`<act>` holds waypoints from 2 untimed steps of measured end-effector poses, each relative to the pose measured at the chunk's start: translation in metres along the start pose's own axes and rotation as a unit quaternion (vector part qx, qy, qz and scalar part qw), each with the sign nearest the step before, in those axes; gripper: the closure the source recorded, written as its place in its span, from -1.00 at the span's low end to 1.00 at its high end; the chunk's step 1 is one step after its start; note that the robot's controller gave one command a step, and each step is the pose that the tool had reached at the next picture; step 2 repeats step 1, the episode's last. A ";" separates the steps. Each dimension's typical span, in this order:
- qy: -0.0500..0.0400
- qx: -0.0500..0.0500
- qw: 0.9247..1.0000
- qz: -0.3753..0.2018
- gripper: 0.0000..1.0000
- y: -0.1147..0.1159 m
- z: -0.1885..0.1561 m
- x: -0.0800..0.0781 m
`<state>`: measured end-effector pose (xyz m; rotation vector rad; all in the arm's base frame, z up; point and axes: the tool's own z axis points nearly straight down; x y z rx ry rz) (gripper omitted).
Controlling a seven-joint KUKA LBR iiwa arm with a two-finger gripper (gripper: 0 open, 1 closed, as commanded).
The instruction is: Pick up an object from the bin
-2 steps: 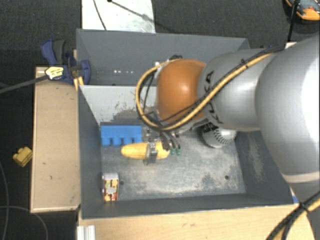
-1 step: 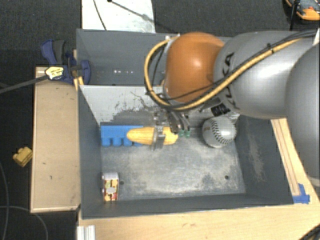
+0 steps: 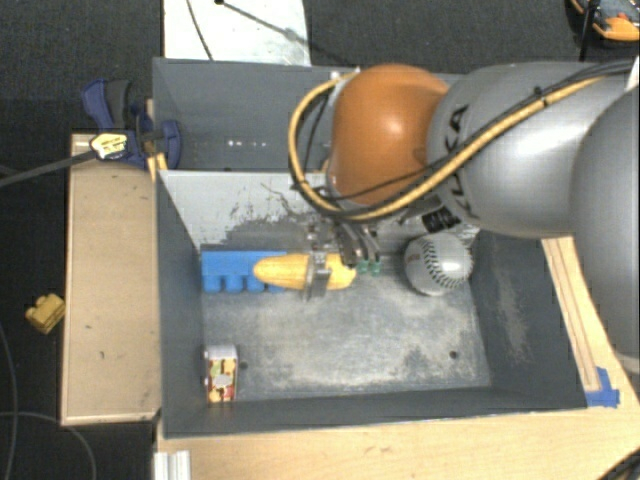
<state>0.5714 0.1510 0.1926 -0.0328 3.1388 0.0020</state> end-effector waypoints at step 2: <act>0.003 0.001 1.000 0.009 1.00 0.005 -0.049 0.011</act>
Offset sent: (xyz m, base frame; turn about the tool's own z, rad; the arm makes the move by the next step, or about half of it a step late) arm -0.0003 0.0118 0.1320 0.0750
